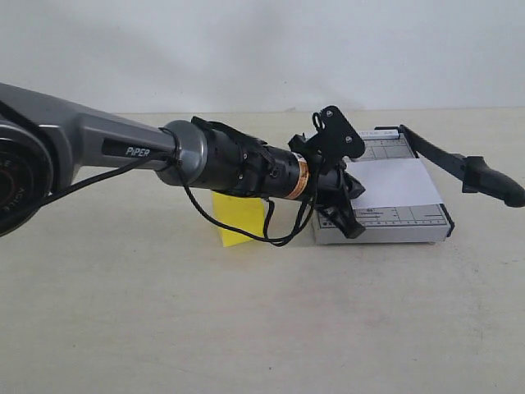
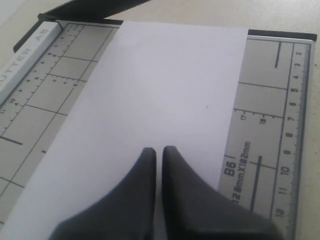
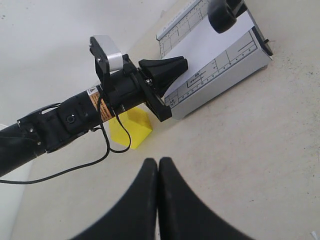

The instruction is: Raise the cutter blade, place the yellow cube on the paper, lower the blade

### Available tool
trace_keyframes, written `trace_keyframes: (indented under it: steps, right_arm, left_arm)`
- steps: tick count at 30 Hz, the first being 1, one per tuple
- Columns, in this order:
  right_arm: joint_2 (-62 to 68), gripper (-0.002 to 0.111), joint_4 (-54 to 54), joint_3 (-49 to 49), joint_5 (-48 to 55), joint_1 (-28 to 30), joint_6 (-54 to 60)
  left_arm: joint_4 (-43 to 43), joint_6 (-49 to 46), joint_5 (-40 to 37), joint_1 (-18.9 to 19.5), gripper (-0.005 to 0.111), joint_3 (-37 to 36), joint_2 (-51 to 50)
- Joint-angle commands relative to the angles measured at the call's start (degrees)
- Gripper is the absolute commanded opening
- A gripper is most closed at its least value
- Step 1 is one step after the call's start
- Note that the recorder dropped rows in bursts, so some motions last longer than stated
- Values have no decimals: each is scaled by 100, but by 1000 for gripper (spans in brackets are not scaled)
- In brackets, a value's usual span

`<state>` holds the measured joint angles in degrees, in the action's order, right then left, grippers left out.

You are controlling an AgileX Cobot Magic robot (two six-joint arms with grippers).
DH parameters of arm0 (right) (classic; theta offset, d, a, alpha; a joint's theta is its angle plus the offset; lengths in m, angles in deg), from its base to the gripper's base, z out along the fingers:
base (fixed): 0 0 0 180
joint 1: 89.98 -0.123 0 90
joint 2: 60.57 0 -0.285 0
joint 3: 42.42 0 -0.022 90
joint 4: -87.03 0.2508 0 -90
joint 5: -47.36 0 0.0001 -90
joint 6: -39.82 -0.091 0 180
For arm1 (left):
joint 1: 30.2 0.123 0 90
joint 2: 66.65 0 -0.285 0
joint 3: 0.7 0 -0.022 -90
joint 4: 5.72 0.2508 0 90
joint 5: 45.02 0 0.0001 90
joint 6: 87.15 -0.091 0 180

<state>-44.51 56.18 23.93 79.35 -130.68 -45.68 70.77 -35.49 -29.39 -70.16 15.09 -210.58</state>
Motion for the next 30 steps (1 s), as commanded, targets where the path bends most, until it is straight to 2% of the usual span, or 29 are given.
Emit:
trace_keyframes:
  steps: [1, 9, 19, 30]
  right_arm:
    - [-23, 0, -43, 14, -10, 16, 81]
    - [-23, 0, -43, 14, -10, 16, 81]
    - [-23, 0, -43, 14, -10, 16, 96]
    - [-23, 0, -43, 14, -10, 16, 108]
  left_arm:
    - [-71, -40, -27, 36, 5, 36, -74]
    - [-141, -121, 100, 36, 5, 45, -180]
    - [-524, -121, 451, -57, 5, 671, -486]
    - [-473, -121, 736, -136, 5, 696, -617]
